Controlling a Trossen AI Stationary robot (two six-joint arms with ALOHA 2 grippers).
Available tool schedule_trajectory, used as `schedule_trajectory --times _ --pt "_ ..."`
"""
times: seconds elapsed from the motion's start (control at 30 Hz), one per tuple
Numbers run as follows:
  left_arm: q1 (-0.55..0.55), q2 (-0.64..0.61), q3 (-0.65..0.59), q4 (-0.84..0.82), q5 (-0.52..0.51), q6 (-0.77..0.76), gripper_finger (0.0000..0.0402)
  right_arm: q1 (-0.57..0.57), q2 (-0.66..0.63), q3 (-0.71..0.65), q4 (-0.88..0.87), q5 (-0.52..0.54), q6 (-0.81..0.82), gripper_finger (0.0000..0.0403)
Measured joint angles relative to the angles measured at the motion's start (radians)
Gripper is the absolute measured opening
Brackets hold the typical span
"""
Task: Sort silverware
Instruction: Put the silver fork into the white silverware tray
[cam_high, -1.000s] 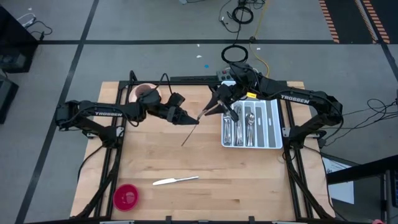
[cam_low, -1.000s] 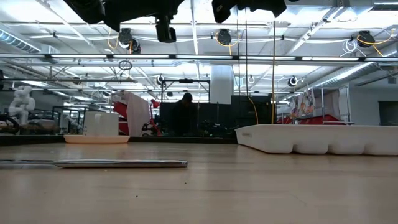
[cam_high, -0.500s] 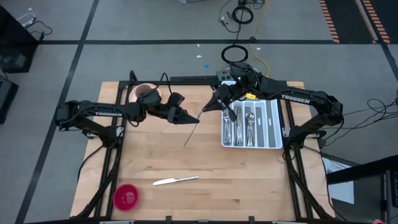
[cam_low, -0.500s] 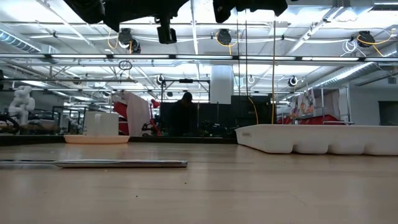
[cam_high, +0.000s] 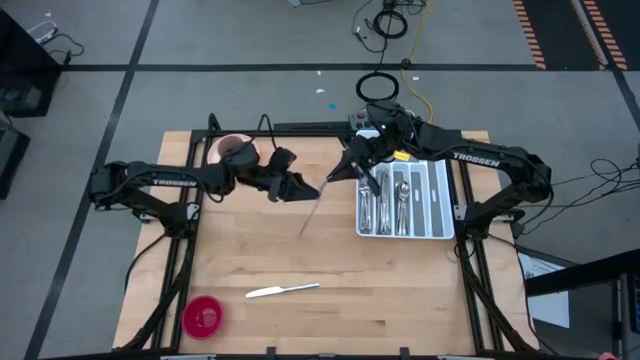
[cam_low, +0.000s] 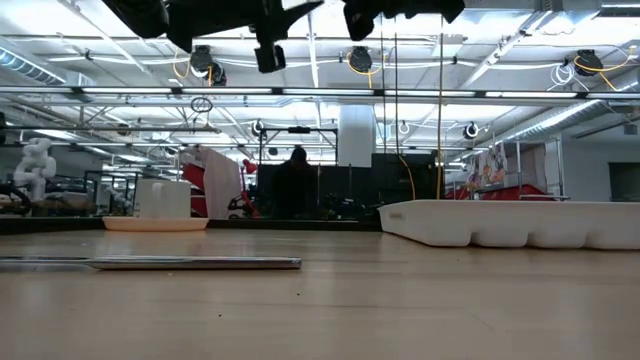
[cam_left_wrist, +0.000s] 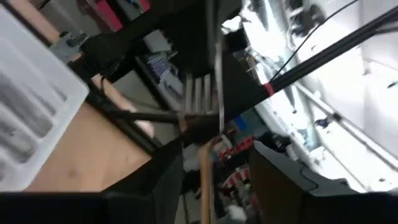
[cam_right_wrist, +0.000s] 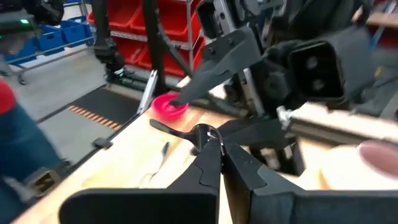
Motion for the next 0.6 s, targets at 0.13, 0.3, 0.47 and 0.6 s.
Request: schedule_trajectory --times 0.13,0.3,0.47,0.6 --pt "0.025 0.000 0.000 -0.086 0.018 0.039 0.0185 -0.012 -0.002 0.087 -0.265 -0.012 -0.024 0.0000" --pt "0.064 0.000 0.000 -0.301 0.000 0.059 0.0185 -0.017 -0.003 0.216 -0.652 0.046 -0.118 0.0000" --pt "0.084 0.000 0.000 -0.621 -0.140 0.076 0.0185 -0.049 -0.005 0.273 -0.888 0.158 -0.194 0.0000" --pt "0.087 0.000 -0.001 -0.774 -0.249 0.078 0.0185 -0.108 0.016 0.273 -0.973 0.146 -0.208 0.0000"
